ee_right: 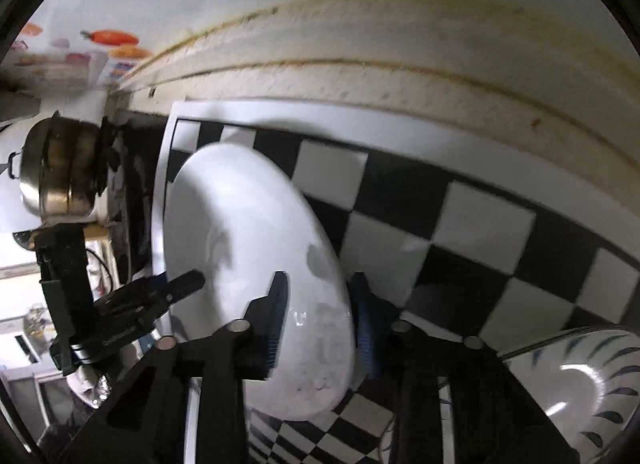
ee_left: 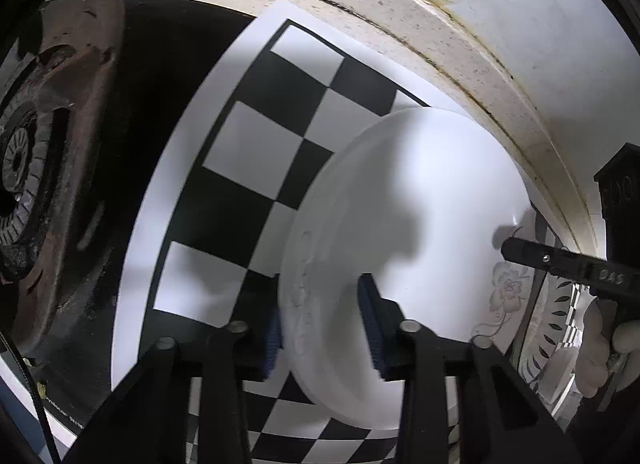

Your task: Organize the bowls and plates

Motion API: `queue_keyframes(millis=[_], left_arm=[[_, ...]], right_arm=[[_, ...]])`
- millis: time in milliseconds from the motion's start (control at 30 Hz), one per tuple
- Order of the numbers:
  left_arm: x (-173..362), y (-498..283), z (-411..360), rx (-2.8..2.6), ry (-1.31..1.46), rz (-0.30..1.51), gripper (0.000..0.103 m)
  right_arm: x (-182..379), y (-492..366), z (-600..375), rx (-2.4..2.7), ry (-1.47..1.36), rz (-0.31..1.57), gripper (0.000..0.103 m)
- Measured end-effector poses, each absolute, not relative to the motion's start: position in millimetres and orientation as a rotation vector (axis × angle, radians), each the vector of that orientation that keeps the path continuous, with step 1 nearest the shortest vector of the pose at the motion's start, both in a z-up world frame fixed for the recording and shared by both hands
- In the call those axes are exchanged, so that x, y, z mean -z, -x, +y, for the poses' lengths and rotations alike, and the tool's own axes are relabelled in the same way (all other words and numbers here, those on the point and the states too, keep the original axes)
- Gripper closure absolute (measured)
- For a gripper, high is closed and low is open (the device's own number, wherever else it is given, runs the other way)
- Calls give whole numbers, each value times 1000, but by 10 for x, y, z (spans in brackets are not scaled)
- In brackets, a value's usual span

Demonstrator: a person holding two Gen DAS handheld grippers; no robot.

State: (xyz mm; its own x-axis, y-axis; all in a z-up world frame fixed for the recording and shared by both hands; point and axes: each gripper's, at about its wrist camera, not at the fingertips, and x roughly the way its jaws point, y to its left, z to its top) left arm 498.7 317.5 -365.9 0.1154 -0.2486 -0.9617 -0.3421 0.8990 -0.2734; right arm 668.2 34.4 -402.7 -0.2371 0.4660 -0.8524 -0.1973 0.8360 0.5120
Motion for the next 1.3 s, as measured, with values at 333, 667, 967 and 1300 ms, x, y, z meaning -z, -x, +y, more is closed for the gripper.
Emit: queue_keyframes(millis=[333,667,967,1300], left_arm=[[3548,-4840,3071,-86,468,1466,79],[3148,-4760,2982,-41,403,1428,79],[2677,-4434,2627,35,326,1388,79],[2469,-4191,1952,152,215,1391,79]], right_arm=[[3955,-6531,245,-613,-201,1678,86],[3625,-6234,49,-619,-254,1626,86],[3164,-5807,-425,-624,-304,1581,86],[2899,-5086,-1195,-540,-408,1539,86]])
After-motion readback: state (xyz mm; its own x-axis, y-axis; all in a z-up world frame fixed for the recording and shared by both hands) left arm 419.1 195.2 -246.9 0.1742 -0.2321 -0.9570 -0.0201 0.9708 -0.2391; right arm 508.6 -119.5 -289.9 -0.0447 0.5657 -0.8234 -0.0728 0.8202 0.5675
